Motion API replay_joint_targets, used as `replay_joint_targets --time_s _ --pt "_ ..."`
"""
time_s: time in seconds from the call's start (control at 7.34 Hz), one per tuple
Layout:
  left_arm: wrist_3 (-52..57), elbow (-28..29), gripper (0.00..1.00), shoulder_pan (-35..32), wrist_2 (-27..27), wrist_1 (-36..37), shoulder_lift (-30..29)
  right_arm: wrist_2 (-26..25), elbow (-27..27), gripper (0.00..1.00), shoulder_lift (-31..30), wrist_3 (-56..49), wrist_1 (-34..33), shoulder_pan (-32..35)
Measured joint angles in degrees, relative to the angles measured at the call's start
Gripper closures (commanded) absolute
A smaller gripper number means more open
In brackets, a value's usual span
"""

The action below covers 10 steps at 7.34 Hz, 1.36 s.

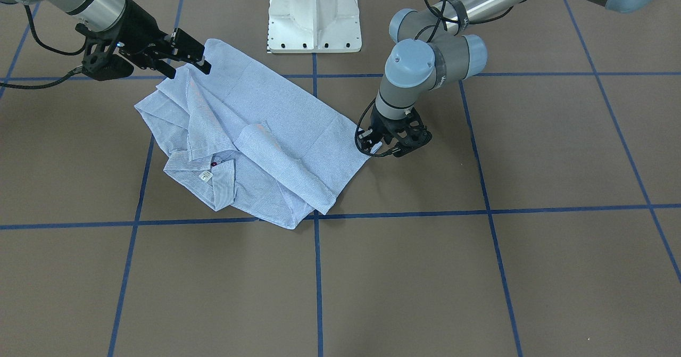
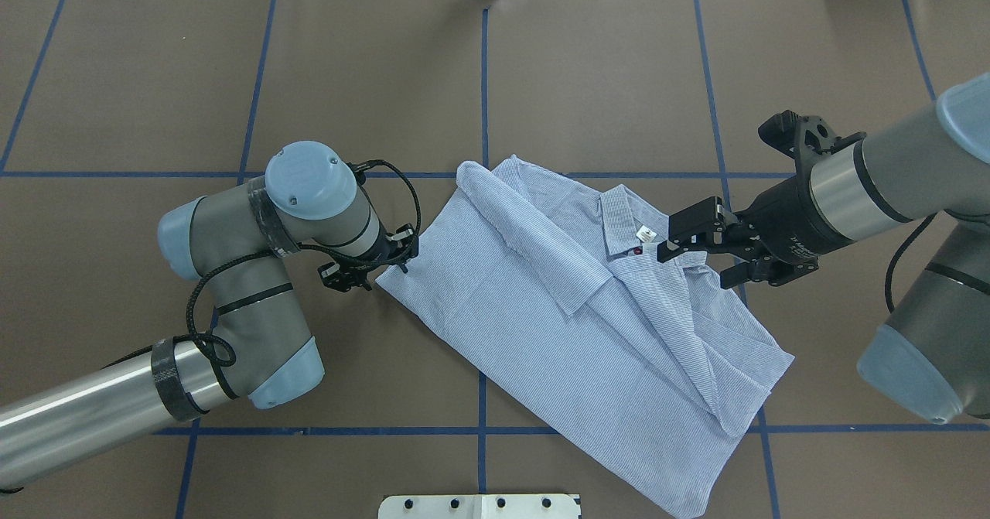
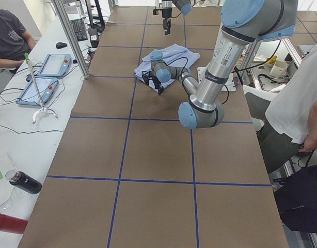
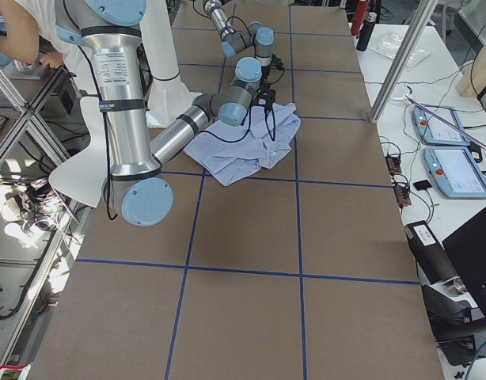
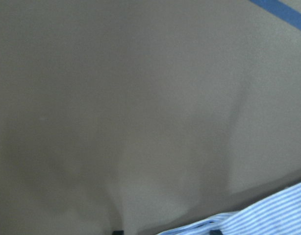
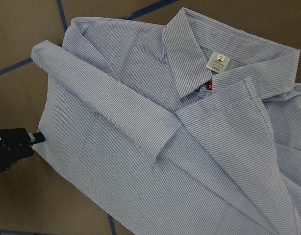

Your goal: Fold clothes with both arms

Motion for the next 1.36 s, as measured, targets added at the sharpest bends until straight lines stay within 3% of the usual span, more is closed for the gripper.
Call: replay_joint_targets --time_s 0.27,0.41,0.95,1.36 --pt "-0.1 0.1 0.86 0.1 0.0 0.0 -0.2 0.1 -0.1 0.00 0.0 0.0 0.0 0.4" --pt "-0.4 0.0 1.00 0.2 -0.1 0.1 -0.3 0.1 -0.1 0.00 0.0 0.0 0.0 0.5" --pt "-0.8 -1.3 1.00 -0.3 -0.3 0.2 -0.2 0.3 -0.1 0.00 -0.1 0.0 0.0 1.3" --pt "-0.2 1.0 1.00 -5.7 1.2 0.0 -0.3 -0.4 -0.1 0.00 0.6 -0.1 -0.1 2.8"
